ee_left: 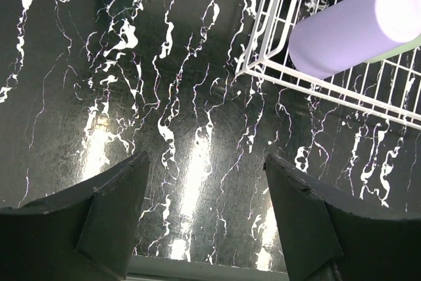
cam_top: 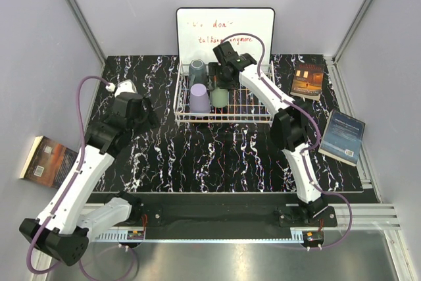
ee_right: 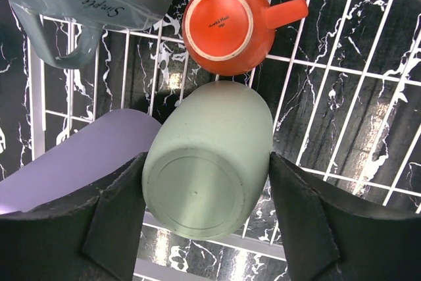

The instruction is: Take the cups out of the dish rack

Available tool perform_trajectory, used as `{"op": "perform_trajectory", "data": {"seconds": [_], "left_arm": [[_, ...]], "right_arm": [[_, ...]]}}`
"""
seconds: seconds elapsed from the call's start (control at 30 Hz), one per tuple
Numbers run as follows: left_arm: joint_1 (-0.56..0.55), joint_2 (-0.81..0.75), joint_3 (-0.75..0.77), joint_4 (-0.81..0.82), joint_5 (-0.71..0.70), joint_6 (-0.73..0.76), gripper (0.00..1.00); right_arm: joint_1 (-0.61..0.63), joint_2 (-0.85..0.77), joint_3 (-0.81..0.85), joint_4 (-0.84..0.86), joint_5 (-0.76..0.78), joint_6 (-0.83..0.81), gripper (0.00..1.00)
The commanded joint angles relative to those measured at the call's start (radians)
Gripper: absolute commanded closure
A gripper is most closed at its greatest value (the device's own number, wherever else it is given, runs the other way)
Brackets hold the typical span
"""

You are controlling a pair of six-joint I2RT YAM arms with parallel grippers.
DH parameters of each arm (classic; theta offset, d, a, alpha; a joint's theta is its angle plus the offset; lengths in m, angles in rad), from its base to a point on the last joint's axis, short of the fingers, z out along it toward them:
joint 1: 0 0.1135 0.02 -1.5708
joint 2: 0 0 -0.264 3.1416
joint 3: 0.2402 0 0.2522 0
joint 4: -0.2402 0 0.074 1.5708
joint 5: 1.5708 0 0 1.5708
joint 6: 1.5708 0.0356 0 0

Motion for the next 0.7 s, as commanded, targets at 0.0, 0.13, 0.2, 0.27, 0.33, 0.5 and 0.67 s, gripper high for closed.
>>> {"op": "perform_trajectory", "data": {"seconds": [0.0, 0.13, 0.2, 0.27, 0.33, 0.5, 0.67], "left_arm": [[-0.014, 0.007, -0.002, 0.035, -0.027, -0.005, 0.24], [-0.020, 0.012, -0.004, 0.038, -0.035, -0.008, 0.24], [-0.026, 0.013, -0.005, 0.039, -0.036, -0.009, 0.24], [-0.031, 0.018, -0.004, 0.044, -0.038, -0.009, 0.24], [-0.032, 0.026, -0.004, 0.047, -0.038, -0.011, 0.24], [-0.046, 0.046, 0.012, 0.059, -0.038, -0.014, 0.24], [-0.063, 0.067, 0.036, 0.068, -0.044, -0.015, 0.24]], "right_arm": [[0.003, 0.003, 0.016, -0.003, 0.044, -0.016, 0.32], [0.003, -0.009, 0.009, -0.003, 0.047, -0.016, 0.59], [0.003, -0.028, -0.001, -0.003, 0.052, -0.019, 0.70], [0.003, -0.041, -0.014, -0.003, 0.053, -0.017, 0.94], [0.004, -0.069, -0.020, -0.003, 0.055, -0.017, 1.00], [0.012, -0.138, -0.047, -0.003, 0.068, -0.023, 1.00], [0.015, -0.238, -0.083, -0.003, 0.061, -0.016, 1.00]]}}
